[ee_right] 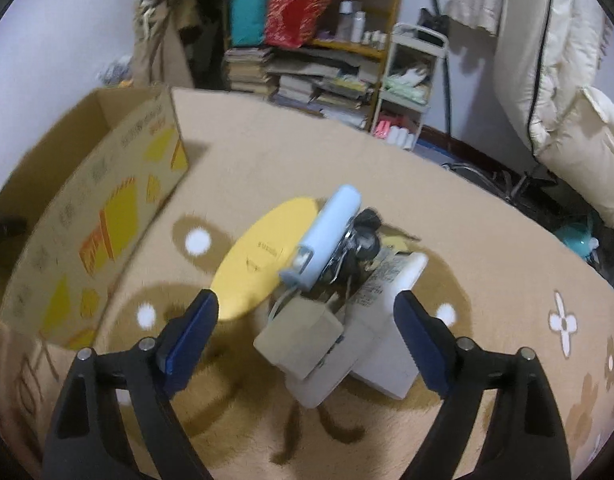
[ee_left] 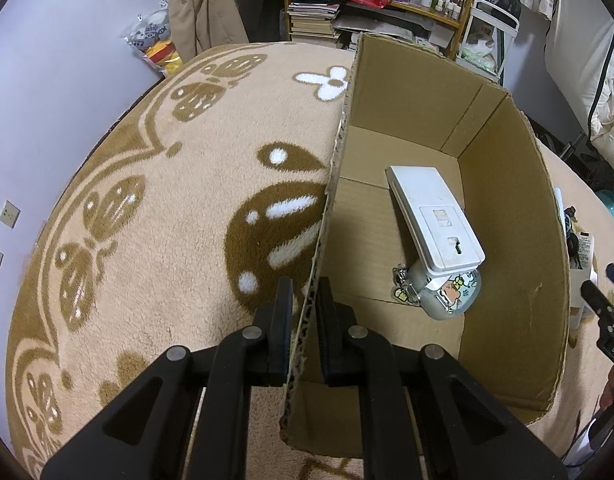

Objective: Organize rigid objects
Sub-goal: 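Return the right tool to the remaining items near the yellow lid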

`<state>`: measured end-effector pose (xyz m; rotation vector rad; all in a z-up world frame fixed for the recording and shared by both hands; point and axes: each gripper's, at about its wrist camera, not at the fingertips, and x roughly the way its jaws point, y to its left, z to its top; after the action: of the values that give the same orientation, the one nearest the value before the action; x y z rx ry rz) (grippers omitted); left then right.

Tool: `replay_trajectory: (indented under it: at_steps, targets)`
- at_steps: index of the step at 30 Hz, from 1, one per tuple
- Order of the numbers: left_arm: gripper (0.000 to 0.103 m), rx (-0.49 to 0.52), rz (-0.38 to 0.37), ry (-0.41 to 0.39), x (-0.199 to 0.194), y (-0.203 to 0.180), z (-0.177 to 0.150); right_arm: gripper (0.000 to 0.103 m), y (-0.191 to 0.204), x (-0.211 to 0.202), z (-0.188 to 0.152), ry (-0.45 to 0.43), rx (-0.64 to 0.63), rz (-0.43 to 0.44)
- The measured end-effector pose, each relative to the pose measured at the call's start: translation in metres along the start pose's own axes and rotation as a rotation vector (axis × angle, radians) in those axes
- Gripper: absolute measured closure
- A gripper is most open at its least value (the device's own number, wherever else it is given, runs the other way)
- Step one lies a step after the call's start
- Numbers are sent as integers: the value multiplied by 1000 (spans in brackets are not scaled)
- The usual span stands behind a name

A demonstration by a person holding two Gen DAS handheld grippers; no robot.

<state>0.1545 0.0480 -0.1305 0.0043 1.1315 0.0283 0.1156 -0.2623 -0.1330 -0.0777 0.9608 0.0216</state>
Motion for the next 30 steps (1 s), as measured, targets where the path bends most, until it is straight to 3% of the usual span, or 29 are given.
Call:
replay_trajectory:
  at_steps: [3,5,10,12,19,27,30]
  targets:
    - [92,1,1,-1,1,1,0,17,-2,7,-5,26,19,27]
    - [92,0,0,-1,1,1,0,26,-2,11,-6,38,32,30]
    - [92,6,3,-1,1,1,0,30,-2,18,-7,61,45,67]
    - [92,3,3,1,2,0,0,40,0,21,-7,65,47,83]
    - [92,4,0,1,1,0,0,40,-5,28,-6,64,96,69]
    - [92,2,-1,1,2,1,0,37,5,32,-10,74,18,30]
    - [92,-10,-12,6,3,3,-1,35,3,30,-10,78,49,49]
